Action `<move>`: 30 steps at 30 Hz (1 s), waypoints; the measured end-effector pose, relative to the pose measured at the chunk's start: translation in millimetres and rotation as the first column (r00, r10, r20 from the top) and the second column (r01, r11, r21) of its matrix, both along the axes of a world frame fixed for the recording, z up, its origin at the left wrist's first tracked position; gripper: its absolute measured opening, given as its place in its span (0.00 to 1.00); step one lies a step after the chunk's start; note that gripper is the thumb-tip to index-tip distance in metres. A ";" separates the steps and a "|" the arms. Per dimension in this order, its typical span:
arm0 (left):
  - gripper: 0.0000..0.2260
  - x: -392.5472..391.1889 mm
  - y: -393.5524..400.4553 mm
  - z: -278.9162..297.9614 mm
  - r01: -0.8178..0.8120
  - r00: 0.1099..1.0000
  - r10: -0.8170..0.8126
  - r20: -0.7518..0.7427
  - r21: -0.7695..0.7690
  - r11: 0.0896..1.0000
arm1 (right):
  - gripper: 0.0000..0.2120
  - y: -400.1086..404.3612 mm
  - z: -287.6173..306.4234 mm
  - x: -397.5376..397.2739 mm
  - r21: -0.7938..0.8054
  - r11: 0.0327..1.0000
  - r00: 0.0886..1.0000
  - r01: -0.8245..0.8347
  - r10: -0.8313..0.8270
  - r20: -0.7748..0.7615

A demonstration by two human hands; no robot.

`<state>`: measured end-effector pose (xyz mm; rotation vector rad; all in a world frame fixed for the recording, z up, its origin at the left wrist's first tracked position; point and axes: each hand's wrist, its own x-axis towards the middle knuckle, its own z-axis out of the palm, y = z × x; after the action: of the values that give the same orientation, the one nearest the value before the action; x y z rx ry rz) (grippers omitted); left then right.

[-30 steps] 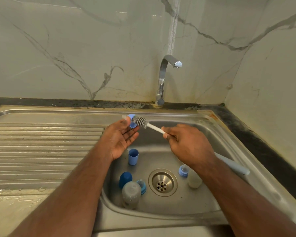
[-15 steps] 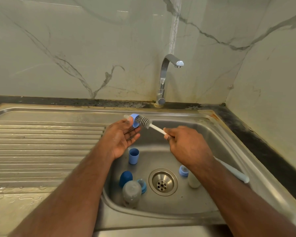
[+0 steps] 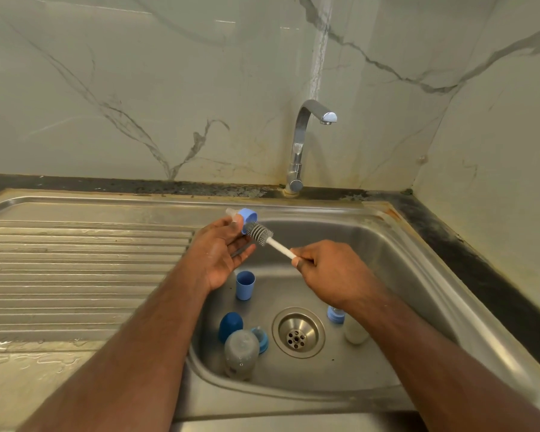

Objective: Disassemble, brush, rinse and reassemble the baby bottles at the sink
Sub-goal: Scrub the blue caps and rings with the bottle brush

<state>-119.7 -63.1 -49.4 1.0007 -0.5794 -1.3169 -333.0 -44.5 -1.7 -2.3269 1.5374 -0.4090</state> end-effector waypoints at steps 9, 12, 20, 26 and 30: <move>0.17 0.0 1.5 1.1 0.035 0.999 -0.035 -0.009 -0.020 0.999 | 0.12 2.5 -4.3 0.8 0.433 0.899 0.758 -0.070 -0.234 0.609; 0.14 2.7 1.0 1.1 0.061 0.998 -0.061 -0.025 -0.011 0.998 | 0.14 4.5 -2.4 0.8 0.458 0.876 0.766 -0.149 -0.190 0.614; 0.10 -1.3 0.4 0.7 0.069 0.998 -0.069 0.009 0.002 0.998 | 0.14 -1.3 -2.9 -5.5 0.430 0.901 0.814 -0.058 -0.207 0.542; 0.16 2.4 -0.1 -0.4 0.047 0.998 -0.048 0.027 0.045 0.998 | 0.16 2.0 -7.9 0.0 0.303 0.948 0.864 -0.095 -0.073 0.497; 0.16 2.6 -0.2 -2.3 0.016 0.998 -0.019 0.058 0.067 0.998 | 0.16 -5.1 -6.7 -8.0 0.100 0.995 0.968 -0.028 0.002 0.250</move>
<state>-117.1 -63.2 -51.7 1.0938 -0.5929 -1.3333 -341.0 -49.6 -8.3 -2.1156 1.3866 -0.5801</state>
